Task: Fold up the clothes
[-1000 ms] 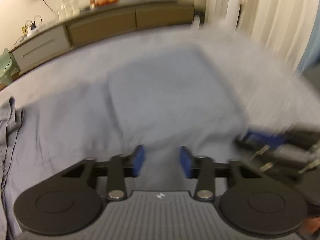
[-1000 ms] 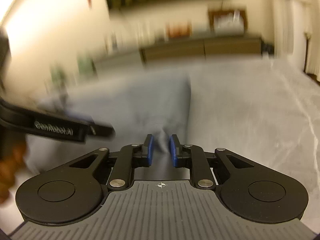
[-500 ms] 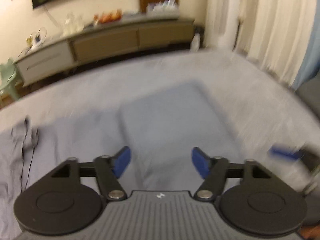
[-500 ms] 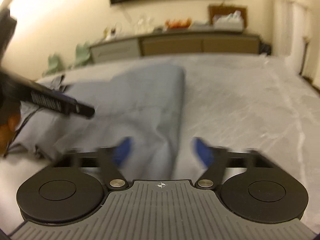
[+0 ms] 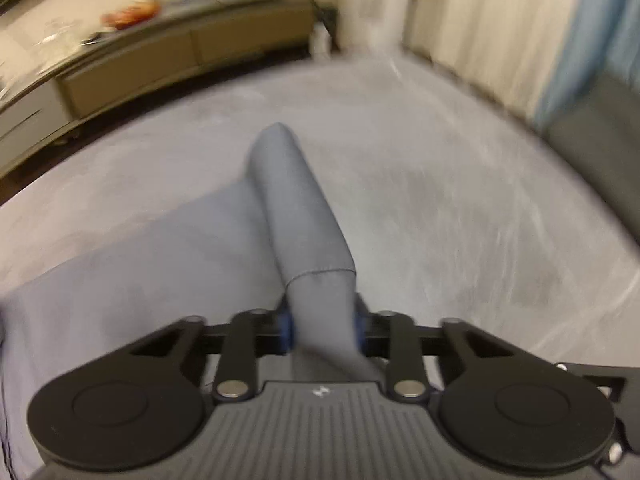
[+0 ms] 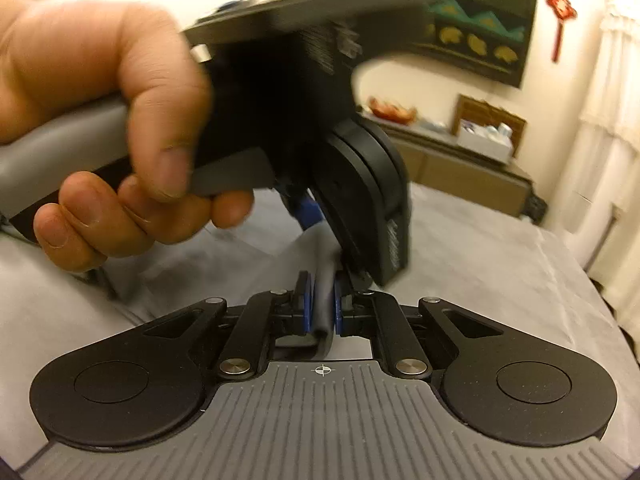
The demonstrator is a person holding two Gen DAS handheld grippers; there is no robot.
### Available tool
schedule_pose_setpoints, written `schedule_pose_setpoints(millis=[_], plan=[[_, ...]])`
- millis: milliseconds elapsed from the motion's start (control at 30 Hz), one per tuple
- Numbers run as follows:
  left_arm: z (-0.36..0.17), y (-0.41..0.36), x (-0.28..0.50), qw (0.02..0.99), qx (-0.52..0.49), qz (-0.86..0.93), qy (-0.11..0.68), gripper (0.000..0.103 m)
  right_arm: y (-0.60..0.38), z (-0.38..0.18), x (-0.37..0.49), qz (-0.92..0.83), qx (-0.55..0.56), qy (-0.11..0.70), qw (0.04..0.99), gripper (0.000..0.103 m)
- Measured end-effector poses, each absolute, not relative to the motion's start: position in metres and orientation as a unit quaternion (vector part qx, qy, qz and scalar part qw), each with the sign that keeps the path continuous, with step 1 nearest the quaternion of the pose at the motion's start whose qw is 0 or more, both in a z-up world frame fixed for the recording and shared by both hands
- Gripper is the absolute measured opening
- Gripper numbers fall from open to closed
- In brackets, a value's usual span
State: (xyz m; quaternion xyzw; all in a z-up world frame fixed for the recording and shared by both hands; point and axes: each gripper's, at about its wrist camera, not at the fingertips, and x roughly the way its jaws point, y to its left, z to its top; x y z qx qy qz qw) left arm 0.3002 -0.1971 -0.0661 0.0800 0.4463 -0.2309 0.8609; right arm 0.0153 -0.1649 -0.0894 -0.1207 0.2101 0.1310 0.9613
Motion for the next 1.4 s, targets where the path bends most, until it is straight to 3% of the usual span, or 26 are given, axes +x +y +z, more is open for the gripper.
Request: schedule_pose_setpoints(millis=[33, 100, 167, 300, 367, 467, 667, 933, 1000, 1100, 1167, 1267, 1300, 1400], plan=[[-0.054, -0.169, 0.297, 0.872, 0.041, -0.225, 0.433, 0.021, -0.164, -0.083, 0.012, 0.146, -0.105, 0.195, 0.964, 0.017], [-0.036, -0.106, 0.286, 0.887, -0.029, -0.205, 0.412, 0.021, -0.164, -0.069, 0.001, 0.187, -0.057, 0.166, 0.967, 0.056], [-0.036, -0.044, 0.275, 0.892, -0.076, -0.174, 0.411, 0.022, -0.165, -0.061, -0.005, 0.233, -0.011, 0.155, 0.96, 0.061], [-0.082, 0.037, 0.269, 0.873, -0.118, -0.114, 0.459, 0.026, -0.138, -0.073, 0.013, 0.261, 0.009, 0.207, 0.943, 0.056], [-0.109, 0.05, 0.271, 0.862, -0.128, -0.106, 0.478, 0.037, -0.116, -0.088, 0.03, 0.255, -0.008, 0.248, 0.935, 0.053], [-0.12, 0.056, 0.27, 0.863, -0.154, -0.107, 0.469, 0.04, -0.091, -0.109, 0.047, 0.255, -0.032, 0.287, 0.923, 0.047], [-0.119, 0.027, 0.275, 0.883, -0.078, -0.132, 0.443, 0.04, -0.064, -0.121, 0.055, 0.208, -0.105, 0.325, 0.916, 0.047], [-0.125, 0.018, 0.3, 0.887, -0.107, -0.206, 0.399, 0.039, -0.057, -0.118, 0.057, 0.167, -0.143, 0.339, 0.914, 0.051], [-0.131, 0.027, 0.305, 0.879, -0.127, -0.184, 0.422, 0.038, -0.057, -0.119, 0.058, 0.165, -0.143, 0.337, 0.916, 0.053], [-0.122, 0.042, 0.295, 0.876, -0.147, -0.158, 0.432, 0.045, -0.057, -0.116, 0.059, 0.175, -0.133, 0.338, 0.915, 0.056], [-0.103, 0.046, 0.27, 0.889, -0.124, -0.151, 0.414, 0.063, -0.058, -0.104, 0.054, 0.179, -0.117, 0.326, 0.921, 0.052], [-0.093, 0.037, 0.236, 0.894, -0.085, -0.163, 0.408, 0.06, -0.06, -0.088, 0.045, 0.201, -0.085, 0.291, 0.931, 0.048], [-0.092, 0.032, 0.227, 0.894, -0.069, -0.167, 0.411, 0.06, -0.059, -0.09, 0.046, 0.208, -0.079, 0.291, 0.93, 0.04], [-0.116, 0.007, 0.225, 0.891, 0.026, -0.119, 0.437, 0.054, -0.05, -0.114, 0.056, 0.22, -0.077, 0.333, 0.914, 0.033]])
